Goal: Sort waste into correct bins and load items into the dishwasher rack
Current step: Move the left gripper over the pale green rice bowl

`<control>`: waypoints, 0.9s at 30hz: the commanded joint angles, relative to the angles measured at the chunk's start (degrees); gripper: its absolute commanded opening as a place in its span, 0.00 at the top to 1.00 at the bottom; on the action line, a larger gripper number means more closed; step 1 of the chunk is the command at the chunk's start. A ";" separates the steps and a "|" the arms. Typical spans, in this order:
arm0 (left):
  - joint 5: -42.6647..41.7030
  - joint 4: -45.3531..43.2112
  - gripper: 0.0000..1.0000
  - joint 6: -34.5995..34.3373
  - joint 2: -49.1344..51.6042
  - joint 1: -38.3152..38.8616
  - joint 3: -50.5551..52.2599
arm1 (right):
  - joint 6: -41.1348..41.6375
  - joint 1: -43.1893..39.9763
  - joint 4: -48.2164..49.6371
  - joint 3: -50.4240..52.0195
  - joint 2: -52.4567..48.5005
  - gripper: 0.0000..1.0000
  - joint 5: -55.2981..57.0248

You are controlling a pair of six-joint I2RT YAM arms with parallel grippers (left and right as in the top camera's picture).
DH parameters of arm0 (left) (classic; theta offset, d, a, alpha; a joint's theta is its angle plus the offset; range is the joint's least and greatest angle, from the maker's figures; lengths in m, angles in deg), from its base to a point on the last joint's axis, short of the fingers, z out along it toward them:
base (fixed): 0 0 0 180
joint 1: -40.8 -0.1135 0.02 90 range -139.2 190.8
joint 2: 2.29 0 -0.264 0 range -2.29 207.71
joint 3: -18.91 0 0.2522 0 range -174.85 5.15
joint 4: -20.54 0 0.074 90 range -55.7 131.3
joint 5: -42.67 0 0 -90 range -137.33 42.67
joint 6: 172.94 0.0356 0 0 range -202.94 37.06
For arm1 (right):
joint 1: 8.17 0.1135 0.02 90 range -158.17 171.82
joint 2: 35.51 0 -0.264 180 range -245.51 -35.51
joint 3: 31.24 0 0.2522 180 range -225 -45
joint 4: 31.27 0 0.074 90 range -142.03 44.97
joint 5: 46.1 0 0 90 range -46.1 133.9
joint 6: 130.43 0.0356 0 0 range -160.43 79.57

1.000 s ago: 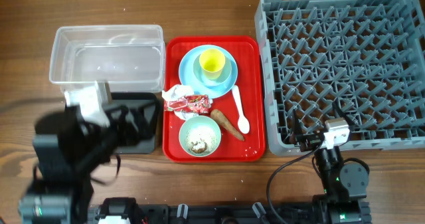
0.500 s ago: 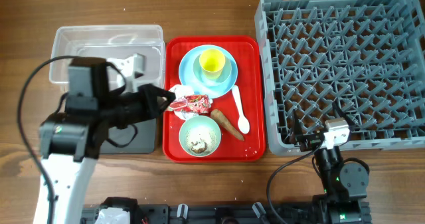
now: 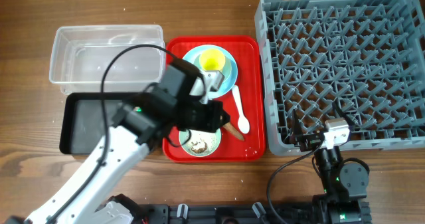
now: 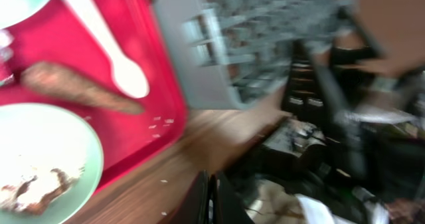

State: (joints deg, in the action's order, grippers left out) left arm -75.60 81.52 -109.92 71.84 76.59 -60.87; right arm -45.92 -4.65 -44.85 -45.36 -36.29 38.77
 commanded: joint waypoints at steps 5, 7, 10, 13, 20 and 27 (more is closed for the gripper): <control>24.35 0.33 0.96 -17.27 8.37 10.67 -0.74 | -0.52 -0.17 0.17 0.07 0.63 0.00 -0.74; 27.54 0.33 0.94 -17.88 11.89 12.79 -0.74 | -0.50 -0.17 0.17 0.07 0.63 0.00 -0.72; 29.24 0.31 0.93 -20.22 16.94 13.92 -0.74 | -0.50 -0.17 0.17 0.07 0.63 0.00 -0.74; 30.51 0.26 0.93 -20.22 20.50 13.92 -0.74 | -0.50 -0.17 0.17 0.07 0.63 0.00 -0.74; 34.84 -0.63 0.82 -20.20 22.32 13.90 -0.74 | -0.52 -0.17 0.17 0.07 0.63 0.00 -0.74; 38.84 -2.27 0.70 -20.20 22.34 13.88 -0.68 | -0.50 -0.17 0.17 0.07 0.63 0.00 -0.74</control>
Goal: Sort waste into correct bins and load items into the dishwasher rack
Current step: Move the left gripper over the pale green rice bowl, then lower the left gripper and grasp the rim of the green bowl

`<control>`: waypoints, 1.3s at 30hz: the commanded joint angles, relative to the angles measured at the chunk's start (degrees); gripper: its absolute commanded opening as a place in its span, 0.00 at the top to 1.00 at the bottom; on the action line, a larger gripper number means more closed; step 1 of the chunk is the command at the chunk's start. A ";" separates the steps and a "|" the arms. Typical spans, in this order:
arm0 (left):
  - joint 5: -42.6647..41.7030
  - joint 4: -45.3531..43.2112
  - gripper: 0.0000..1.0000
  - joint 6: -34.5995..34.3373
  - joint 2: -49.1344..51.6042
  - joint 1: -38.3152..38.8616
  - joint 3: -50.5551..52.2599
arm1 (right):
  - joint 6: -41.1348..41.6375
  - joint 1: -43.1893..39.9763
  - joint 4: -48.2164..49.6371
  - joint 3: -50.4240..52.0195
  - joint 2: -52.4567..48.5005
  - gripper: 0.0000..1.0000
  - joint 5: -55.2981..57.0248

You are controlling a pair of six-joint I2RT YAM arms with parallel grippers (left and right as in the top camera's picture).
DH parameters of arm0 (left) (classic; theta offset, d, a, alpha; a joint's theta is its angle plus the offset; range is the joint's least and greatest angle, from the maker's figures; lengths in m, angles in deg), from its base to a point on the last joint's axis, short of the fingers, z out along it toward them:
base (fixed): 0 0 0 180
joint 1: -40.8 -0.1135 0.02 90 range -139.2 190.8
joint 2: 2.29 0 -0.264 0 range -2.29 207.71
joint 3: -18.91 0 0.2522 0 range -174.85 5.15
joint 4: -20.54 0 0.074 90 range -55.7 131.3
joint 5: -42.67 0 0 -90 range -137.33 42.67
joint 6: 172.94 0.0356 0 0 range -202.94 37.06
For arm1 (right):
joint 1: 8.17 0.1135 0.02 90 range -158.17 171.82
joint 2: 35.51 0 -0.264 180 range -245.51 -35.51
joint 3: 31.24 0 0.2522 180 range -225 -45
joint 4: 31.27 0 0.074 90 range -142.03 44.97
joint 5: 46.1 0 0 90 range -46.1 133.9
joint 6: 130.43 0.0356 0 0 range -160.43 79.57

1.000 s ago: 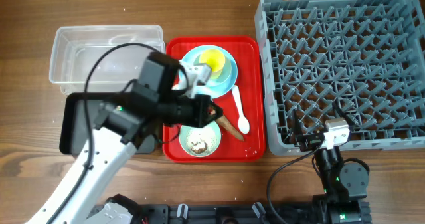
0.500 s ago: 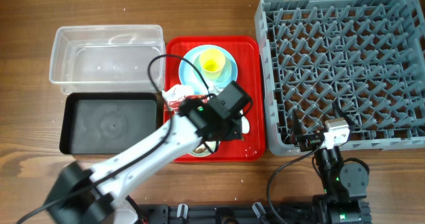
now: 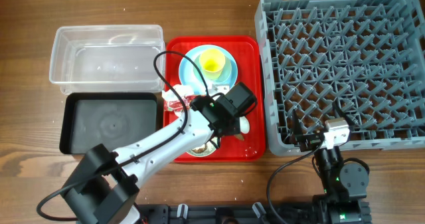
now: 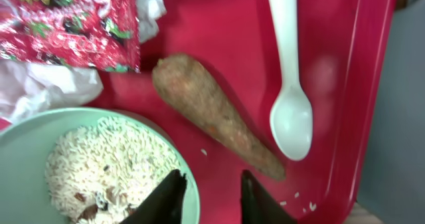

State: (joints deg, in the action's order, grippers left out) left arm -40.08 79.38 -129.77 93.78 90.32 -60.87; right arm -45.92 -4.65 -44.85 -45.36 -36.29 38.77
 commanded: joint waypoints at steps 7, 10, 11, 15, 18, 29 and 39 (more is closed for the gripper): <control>3.30 -0.09 0.70 -0.37 0.39 0.26 -0.28 | -0.50 -0.17 0.17 0.07 0.63 0.00 -0.74; 3.06 -0.15 0.70 -0.39 0.39 0.26 0.52 | -0.52 -0.17 0.17 0.07 0.63 0.00 -0.74; 2.86 -0.15 0.70 -0.39 0.39 0.26 0.90 | -0.52 -0.17 0.17 0.07 0.63 0.00 -0.74; 2.27 -0.13 0.70 -0.39 0.39 0.33 1.68 | -0.50 -0.17 0.17 0.07 0.63 0.00 -0.74; 2.03 -0.15 0.71 -0.42 0.39 0.98 1.68 | -0.50 -0.17 0.17 0.07 0.63 0.00 -0.74; 3.80 -1.22 0.74 -0.39 0.44 3.48 2.95 | -0.50 -0.17 0.17 0.07 0.63 0.00 -0.74; 3.78 -1.42 0.74 -0.42 0.48 3.48 3.34 | -0.52 -0.17 0.17 0.07 0.63 0.00 -0.74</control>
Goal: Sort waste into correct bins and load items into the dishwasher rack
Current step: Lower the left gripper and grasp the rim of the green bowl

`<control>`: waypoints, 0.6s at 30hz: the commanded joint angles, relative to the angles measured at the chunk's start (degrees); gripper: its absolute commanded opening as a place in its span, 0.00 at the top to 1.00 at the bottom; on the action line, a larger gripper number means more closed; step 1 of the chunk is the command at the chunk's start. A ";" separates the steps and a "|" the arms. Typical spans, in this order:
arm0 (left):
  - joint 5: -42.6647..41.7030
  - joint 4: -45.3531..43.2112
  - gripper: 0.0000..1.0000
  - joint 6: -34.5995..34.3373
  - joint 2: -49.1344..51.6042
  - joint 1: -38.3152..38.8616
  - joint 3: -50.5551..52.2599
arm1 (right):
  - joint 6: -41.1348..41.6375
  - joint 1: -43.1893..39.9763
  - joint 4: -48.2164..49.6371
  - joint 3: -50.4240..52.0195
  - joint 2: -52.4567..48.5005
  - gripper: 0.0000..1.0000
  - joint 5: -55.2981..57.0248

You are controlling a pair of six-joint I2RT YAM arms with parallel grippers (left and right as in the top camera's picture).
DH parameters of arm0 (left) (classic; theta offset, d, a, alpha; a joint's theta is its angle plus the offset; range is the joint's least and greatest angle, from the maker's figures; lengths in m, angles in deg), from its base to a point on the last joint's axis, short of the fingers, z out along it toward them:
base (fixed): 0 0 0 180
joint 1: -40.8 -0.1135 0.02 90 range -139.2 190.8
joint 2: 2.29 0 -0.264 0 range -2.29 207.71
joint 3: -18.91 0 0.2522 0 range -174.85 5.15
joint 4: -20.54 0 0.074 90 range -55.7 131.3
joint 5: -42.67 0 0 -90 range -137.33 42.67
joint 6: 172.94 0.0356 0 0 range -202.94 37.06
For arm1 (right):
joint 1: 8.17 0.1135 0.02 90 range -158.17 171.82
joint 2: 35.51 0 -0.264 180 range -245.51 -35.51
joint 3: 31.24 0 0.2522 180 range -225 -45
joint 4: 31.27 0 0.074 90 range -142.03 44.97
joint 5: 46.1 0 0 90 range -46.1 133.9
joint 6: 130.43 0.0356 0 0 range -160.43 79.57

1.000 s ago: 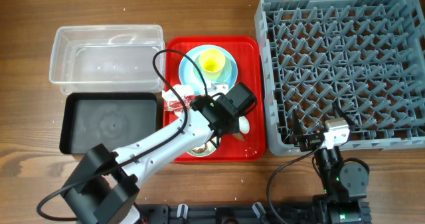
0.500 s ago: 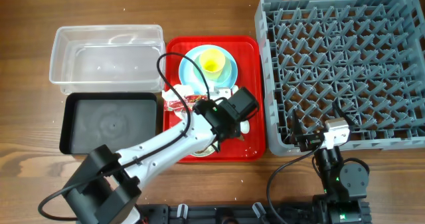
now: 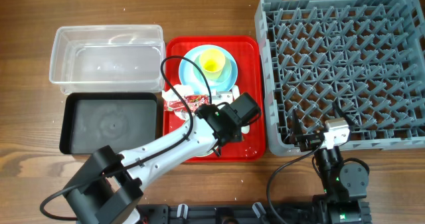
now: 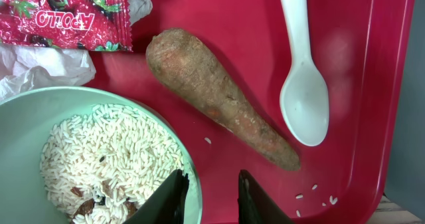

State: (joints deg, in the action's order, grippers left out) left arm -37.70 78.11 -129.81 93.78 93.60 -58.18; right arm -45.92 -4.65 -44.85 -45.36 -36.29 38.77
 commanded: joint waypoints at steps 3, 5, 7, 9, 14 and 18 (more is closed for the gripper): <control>1.40 -0.59 0.74 -0.37 0.48 0.20 1.62 | -0.50 -0.17 0.17 0.07 0.63 0.01 -0.74; 1.40 -1.51 0.73 -0.90 0.48 0.20 2.82 | -0.50 -0.17 0.17 0.07 0.63 0.00 -0.74; 1.38 -1.99 0.72 -2.54 0.48 0.20 3.63 | -0.52 -0.17 0.17 0.07 0.63 0.00 -0.74; 1.38 -2.12 0.72 -3.15 0.48 0.20 3.93 | -0.50 -0.17 0.17 0.07 0.63 0.00 -0.74; 1.38 -2.51 0.72 -3.15 0.48 0.20 4.31 | -0.52 -0.17 0.17 0.07 0.63 0.00 -0.74; 1.38 -2.54 0.74 -3.15 0.48 0.20 4.31 | -0.50 -0.17 0.17 0.07 0.63 0.00 -0.74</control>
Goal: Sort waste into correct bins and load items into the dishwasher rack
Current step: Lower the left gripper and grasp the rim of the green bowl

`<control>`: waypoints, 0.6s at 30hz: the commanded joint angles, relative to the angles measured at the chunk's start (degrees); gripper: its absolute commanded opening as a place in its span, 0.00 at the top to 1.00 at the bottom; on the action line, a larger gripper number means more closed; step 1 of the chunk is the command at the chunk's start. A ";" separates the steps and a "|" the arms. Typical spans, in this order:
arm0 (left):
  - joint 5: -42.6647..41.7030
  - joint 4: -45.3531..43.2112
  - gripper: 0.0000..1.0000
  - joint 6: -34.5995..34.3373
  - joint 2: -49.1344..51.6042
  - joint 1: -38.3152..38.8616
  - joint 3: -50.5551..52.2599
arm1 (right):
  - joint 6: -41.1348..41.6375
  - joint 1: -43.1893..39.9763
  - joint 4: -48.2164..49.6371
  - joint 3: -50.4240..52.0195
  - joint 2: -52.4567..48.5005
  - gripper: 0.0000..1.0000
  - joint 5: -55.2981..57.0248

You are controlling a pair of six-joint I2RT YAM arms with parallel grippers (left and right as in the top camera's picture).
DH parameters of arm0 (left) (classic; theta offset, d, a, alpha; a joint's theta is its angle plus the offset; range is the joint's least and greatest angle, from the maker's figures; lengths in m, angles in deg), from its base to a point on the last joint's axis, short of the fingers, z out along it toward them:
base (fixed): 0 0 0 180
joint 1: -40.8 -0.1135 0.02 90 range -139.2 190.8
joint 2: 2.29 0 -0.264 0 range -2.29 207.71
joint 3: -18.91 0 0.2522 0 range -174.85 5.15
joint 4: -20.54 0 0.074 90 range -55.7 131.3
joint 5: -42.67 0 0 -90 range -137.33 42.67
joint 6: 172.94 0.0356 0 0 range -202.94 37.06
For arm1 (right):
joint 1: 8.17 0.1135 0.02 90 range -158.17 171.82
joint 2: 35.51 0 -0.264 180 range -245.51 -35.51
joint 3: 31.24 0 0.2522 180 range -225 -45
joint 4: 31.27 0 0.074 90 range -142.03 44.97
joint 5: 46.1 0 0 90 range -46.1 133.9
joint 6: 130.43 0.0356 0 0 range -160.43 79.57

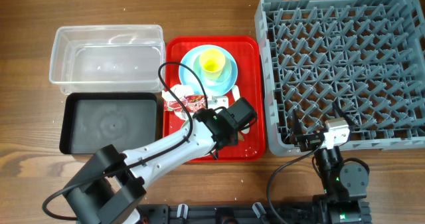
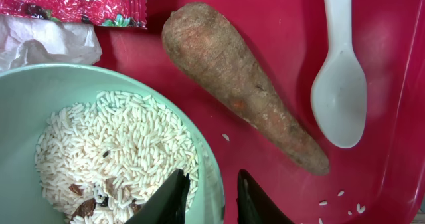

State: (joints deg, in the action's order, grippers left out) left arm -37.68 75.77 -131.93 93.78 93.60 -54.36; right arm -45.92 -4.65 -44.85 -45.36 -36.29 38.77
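A green bowl (image 2: 40, 91) of leftover rice sits at the front of the red tray (image 1: 259, 91). My left gripper (image 2: 211, 182) is open and low over the bowl's right rim: one finger is over the rice and the other over the red tray. A brown carrot-like root (image 2: 246, 98) and a white spoon (image 2: 339, 98) lie beside the bowl. A red snack wrapper (image 2: 73, 1) and crumpled tissue (image 2: 46, 44) lie behind it. The right gripper (image 1: 312, 141) rests by the rack's front edge, and its jaws are unclear.
A blue plate with a yellow cup (image 1: 209, 63) stands at the back of the tray. A clear bin (image 1: 106, 58) and a black bin (image 1: 109, 123) stand to the left. The grey dishwasher rack (image 1: 345, 64) fills the right side. Loose rice grains lie on the tray.
My left gripper has shifted toward the bowl and come lower. The bowl's right rim now lies between the open fingers. The right arm has not moved.
At first my left arm hung over the tray's left part, its wrist view blurred and turned toward the rack. Then the gripper was open above the root and the bowl's right side. It stayed open and now straddles the bowl's rim.
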 commanded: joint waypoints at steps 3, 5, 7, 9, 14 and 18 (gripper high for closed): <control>1.11 -0.28 0.74 -1.25 0.48 0.26 0.48 | -0.52 -0.17 0.17 0.07 0.63 0.00 -0.74; 0.92 -0.28 0.74 -1.22 0.48 0.59 0.48 | -0.52 -0.17 0.17 0.07 0.63 0.00 -0.74; 0.94 -0.28 0.74 -1.22 0.48 1.25 0.48 | -0.52 -0.17 0.17 0.07 0.63 0.00 -0.74; 1.25 -0.28 0.74 -1.20 0.48 1.75 0.48 | -0.52 -0.17 0.17 0.07 0.63 0.00 -0.74; 3.02 -0.09 0.74 -1.18 0.48 1.75 0.48 | -0.52 -0.17 0.17 0.07 0.63 0.00 -0.74; 6.25 0.74 0.74 -1.18 0.48 1.73 0.48 | -0.50 -0.17 0.17 0.07 0.63 0.00 -0.74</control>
State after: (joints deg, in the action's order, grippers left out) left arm -35.32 76.03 -132.20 93.78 95.17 -54.36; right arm -45.92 -4.65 -44.85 -45.36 -36.29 38.75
